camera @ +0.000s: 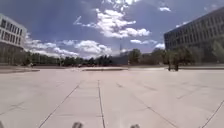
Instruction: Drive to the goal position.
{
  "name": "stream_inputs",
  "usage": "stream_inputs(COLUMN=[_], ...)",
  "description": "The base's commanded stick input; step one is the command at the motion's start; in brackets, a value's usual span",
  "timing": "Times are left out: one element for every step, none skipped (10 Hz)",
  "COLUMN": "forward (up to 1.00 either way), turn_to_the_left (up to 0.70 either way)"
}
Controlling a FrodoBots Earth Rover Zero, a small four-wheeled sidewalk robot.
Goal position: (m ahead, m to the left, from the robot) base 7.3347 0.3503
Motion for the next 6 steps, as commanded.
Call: stream_inputs(forward=[0.7, 0.7, 0.7, 0.7, 0.7, 0.7], turn_to_the_left=[0.0, 0.0, 0.0, 0.0, 0.0, 0.0])
